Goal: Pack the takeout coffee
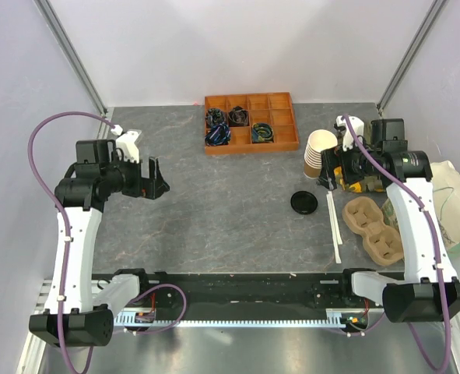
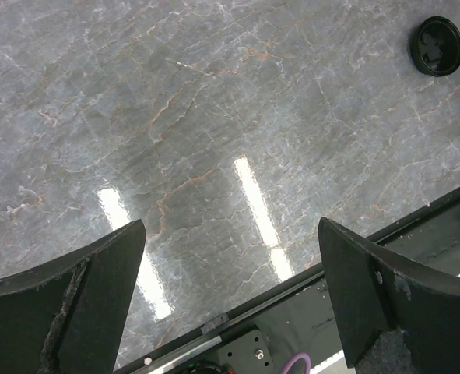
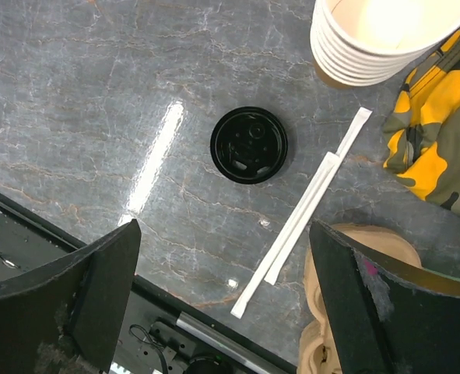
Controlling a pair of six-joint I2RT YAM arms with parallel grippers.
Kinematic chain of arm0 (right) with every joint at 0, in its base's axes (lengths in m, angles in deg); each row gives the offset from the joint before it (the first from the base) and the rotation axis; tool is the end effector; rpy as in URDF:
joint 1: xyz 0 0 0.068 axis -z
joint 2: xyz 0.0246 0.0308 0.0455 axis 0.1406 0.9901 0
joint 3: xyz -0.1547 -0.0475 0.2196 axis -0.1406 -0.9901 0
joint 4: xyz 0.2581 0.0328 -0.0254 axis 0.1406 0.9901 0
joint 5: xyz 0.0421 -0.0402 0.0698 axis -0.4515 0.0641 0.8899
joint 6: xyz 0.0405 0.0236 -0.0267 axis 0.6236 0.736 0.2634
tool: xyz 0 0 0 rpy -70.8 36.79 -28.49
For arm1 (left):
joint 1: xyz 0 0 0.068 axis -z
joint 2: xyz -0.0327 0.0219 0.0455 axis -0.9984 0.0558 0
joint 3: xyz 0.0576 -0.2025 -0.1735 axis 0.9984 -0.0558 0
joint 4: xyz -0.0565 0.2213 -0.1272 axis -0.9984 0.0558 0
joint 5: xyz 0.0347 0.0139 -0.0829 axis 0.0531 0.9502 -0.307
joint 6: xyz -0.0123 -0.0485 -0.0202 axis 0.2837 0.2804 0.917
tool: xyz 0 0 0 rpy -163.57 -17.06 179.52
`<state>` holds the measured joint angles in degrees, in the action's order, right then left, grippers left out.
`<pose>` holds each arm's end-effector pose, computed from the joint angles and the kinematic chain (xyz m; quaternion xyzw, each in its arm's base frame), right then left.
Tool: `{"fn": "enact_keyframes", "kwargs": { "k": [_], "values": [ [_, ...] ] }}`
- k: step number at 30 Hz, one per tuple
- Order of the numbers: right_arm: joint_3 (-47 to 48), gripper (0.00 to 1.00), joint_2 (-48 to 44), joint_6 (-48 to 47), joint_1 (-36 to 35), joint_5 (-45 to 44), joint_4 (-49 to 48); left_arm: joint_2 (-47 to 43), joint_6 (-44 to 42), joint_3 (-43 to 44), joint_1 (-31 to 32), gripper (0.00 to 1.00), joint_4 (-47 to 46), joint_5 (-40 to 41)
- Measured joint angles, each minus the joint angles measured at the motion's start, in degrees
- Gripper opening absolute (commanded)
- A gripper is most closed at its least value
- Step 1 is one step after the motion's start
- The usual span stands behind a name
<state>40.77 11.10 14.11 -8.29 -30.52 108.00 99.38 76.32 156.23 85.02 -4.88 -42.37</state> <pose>0.2158 0.0154 0.3764 -0.1896 0.9052 0.1549 0.3473 0.1806 -0.0105 0.3745 0.1200 0.8985 -0.1902 0.3770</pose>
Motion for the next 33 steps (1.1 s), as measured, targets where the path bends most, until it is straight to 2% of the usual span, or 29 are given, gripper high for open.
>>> {"fn": "enact_keyframes", "kwargs": {
  "k": [17, 20, 21, 24, 27, 33],
  "values": [
    [24.83, 0.98, 18.38, 0.39, -0.02, -8.02, 1.03, -2.1, 0.0, 4.07, 0.0, 1.0, -0.26, -0.07],
    [27.08, 0.88, 22.16, 1.44, 0.9, -9.51, 0.81, -2.1, 0.0, 4.07, 0.0, 1.0, -0.26, -0.37],
    [27.61, 0.79, 23.45, 1.75, 1.4, -10.03, 0.79, -2.1, 0.0, 4.07, 0.0, 1.0, -0.26, -0.46],
    [28.39, 0.72, 26.67, 3.04, 2.49, -11.08, 0.66, -2.01, 0.0, 4.07, 0.0, 1.0, -0.26, -0.48],
    [28.39, 0.58, 29.07, 4.37, 3.19, -11.76, 0.42, -1.64, 0.0, 4.07, 0.0, 1.0, -0.26, -0.52],
    [28.39, 0.52, 31.43, 6.56, 4.13, -11.74, -0.68, -0.39, 0.02, 4.07, 0.0, 1.0, -0.28, -0.72]
  ]
}}
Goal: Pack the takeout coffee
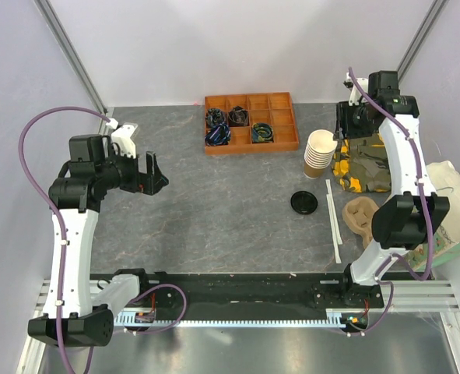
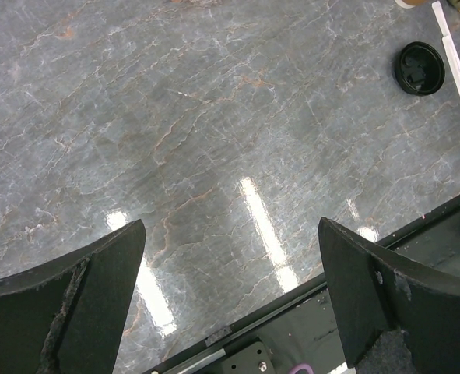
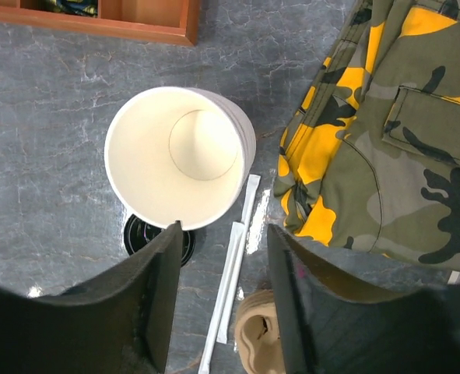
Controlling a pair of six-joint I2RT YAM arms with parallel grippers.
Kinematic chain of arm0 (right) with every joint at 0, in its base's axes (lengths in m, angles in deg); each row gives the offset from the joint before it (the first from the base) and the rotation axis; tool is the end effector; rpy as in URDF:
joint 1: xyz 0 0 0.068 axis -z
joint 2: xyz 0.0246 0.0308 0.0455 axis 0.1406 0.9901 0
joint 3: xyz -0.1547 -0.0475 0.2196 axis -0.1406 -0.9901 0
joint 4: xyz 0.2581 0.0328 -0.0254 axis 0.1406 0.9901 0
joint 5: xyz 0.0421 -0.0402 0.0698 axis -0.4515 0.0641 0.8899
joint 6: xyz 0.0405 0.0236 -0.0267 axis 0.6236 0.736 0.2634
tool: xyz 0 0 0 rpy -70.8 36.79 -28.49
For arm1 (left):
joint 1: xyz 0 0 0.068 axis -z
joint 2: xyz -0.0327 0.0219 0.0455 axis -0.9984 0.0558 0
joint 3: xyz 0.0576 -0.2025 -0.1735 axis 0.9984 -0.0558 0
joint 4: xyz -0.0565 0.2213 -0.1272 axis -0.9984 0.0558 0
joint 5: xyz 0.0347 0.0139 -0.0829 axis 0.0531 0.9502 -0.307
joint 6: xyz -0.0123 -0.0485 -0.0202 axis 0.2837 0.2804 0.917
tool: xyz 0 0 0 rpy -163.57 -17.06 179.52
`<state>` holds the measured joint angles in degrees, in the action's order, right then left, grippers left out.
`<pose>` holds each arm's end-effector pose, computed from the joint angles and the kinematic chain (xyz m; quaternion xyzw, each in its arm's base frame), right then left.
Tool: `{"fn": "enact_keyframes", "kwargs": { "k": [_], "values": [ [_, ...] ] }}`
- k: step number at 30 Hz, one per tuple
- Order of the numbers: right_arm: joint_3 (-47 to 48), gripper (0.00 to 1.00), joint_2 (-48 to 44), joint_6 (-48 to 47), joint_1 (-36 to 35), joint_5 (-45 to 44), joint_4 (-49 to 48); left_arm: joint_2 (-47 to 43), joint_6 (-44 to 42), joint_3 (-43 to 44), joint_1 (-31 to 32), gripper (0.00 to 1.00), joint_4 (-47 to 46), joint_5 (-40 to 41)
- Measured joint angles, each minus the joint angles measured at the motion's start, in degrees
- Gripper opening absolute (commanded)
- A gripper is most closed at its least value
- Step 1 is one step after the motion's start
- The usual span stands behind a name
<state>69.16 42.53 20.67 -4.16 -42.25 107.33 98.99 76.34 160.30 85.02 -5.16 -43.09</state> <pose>0.3605 -0.0170 0.3766 -0.0696 0.9423 0.0697 0.3200 0.1755 -0.0110 0.3972 0.1306 0.8810 -0.1896 0.4134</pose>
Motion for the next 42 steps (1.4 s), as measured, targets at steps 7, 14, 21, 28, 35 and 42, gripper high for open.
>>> {"fn": "enact_keyframes", "kwargs": {
  "k": [7, 14, 21, 28, 35, 42],
  "values": [
    [-0.02, 0.47, 2.54, 2.47, 0.22, 0.72, -1.7, 0.31, 0.2, -0.02, 0.0, 1.0, 0.0, 0.0],
    [-0.04, 0.39, 5.38, 5.01, 0.26, 0.68, -3.32, 0.39, 0.26, -0.02, 0.0, 1.0, -0.02, -0.2],
    [-0.11, 0.34, 6.54, 6.56, 0.83, 0.72, -4.07, 0.94, 0.37, -0.02, -0.02, 1.0, -0.07, -1.22],
    [-0.11, 0.22, 7.93, 7.19, 1.81, 1.2, -4.22, 1.75, 0.39, -0.02, 0.0, 1.0, -0.2, -1.6],
    [-0.13, 0.0, 8.26, 7.72, 2.34, 2.75, -4.17, 2.56, 0.39, -0.02, -0.02, 1.0, -0.39, -2.54],
    [-0.13, 0.0, 8.2, 8.68, 2.8, 4.24, -4.02, 2.75, 0.42, -0.02, 0.0, 1.0, -0.46, -2.75]
  ]
}}
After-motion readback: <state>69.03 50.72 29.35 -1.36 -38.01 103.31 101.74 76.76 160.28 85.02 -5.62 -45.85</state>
